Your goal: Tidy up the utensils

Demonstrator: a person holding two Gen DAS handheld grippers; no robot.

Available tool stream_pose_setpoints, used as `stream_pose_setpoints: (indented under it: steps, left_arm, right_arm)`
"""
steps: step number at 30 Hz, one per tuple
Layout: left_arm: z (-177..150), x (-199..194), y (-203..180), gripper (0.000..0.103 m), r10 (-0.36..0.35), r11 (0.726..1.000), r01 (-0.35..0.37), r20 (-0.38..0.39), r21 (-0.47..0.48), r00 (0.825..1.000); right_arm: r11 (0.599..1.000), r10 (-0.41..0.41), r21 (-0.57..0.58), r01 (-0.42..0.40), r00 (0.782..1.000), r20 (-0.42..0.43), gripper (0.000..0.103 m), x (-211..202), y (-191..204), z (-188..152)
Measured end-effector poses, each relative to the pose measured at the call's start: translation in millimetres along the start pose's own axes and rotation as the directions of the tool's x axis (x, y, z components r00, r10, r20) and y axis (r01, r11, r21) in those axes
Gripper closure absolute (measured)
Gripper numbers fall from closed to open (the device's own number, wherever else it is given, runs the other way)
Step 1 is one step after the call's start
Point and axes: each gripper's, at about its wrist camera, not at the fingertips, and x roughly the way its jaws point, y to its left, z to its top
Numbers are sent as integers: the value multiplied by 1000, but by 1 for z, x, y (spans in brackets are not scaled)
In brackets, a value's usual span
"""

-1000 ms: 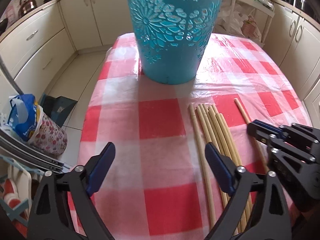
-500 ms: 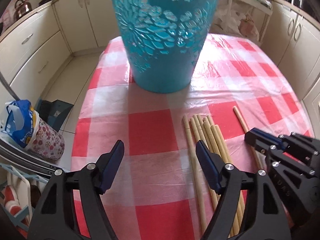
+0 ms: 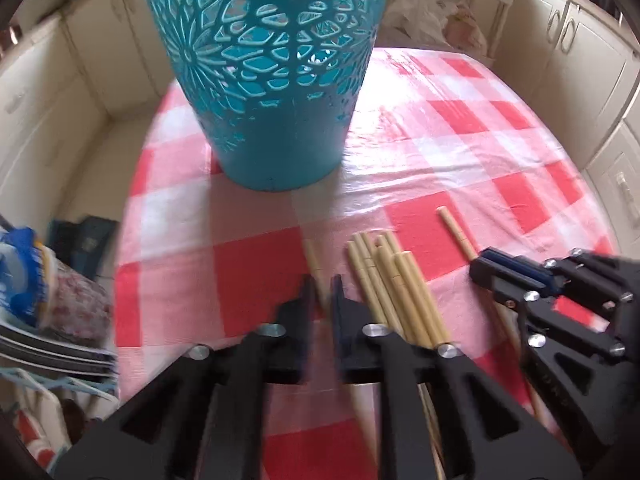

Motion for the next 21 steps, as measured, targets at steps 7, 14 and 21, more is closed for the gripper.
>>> stream_pose_setpoints:
  steps: [7, 14, 21]
  left_arm:
    - [-12, -78, 22, 98, -145, 986, 158, 205, -47, 968]
    - [39, -190, 31, 98, -168, 979, 205, 550, -7, 818]
    - [127, -219, 47, 98, -78, 977, 196, 722, -80, 687]
  right_arm:
    - [969, 137, 201, -145, 989, 56, 97, -11, -31, -3]
    - [941, 167, 276, -197, 978, 128, 97, -21, -46, -3]
    - [922, 184, 308, -233, 966, 181, 97, -26, -52, 2]
